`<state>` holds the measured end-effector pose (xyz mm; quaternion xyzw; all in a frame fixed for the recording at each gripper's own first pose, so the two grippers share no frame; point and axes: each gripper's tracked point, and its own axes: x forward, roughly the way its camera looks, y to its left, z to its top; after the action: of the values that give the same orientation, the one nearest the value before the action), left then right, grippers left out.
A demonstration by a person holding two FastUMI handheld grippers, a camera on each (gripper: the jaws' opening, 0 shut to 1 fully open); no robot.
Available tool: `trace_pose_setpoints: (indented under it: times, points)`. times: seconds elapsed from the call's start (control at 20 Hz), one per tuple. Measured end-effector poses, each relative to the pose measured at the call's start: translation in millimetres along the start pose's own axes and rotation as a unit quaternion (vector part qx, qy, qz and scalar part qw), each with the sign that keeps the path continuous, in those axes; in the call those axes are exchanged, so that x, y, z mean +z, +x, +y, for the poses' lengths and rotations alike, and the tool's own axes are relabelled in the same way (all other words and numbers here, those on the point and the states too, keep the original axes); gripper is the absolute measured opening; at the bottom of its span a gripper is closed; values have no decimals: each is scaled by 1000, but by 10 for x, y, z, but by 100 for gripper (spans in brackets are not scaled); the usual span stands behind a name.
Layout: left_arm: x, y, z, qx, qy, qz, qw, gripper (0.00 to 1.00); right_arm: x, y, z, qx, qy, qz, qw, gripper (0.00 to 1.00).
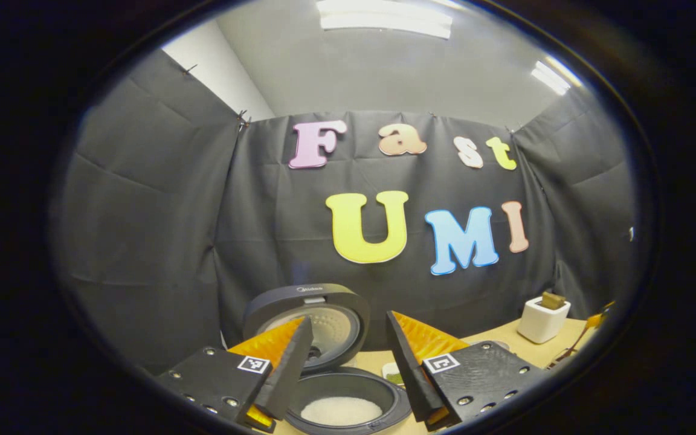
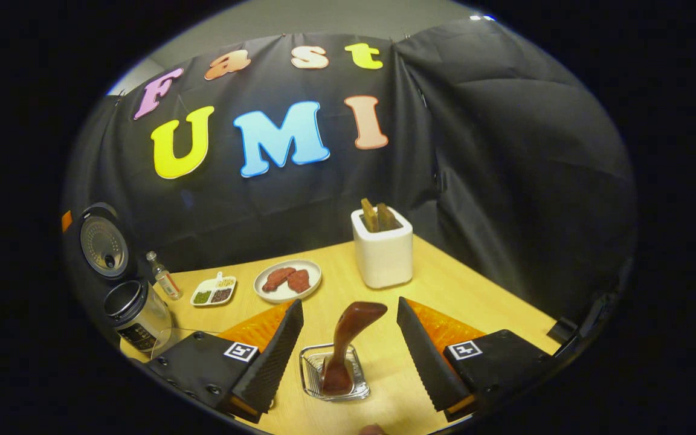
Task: Close the left gripper, press the button to open the rice cooker; take a wooden spoon from the chopstick holder with the right hand, scoop a spoonful of rice and pour it into the rice cooker, then put the wooden spoon back into the chopstick holder.
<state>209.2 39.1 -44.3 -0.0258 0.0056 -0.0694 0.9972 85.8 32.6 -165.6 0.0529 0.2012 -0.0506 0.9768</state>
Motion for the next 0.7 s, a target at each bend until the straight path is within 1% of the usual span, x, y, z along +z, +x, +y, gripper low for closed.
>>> trace_pose_setpoints:
  times: [0.15, 0.3, 0.45, 0.5, 0.7]
  points:
    - [74, 211, 132, 13, 1, 7, 1000, 77, 356, -134, -2, -6, -17, -41, 999, 98]
    - [199, 480, 325, 32, 0, 6, 999, 77, 534, -186, -14, -22, -33, -64, 997, 98]
    - [235, 787, 537, 48, -10, 14, 999, 78, 539, -218, 77, -18, -38, -69, 997, 98]
    - [242, 885, 604, 53, -11, 17, 998, 76, 506, -206, 85, -20, -42, -68, 997, 98]
    - [194, 1332, 812, 62, -11, 31, 998, 77, 360, -157, 171, -16, -48, -50, 997, 98]
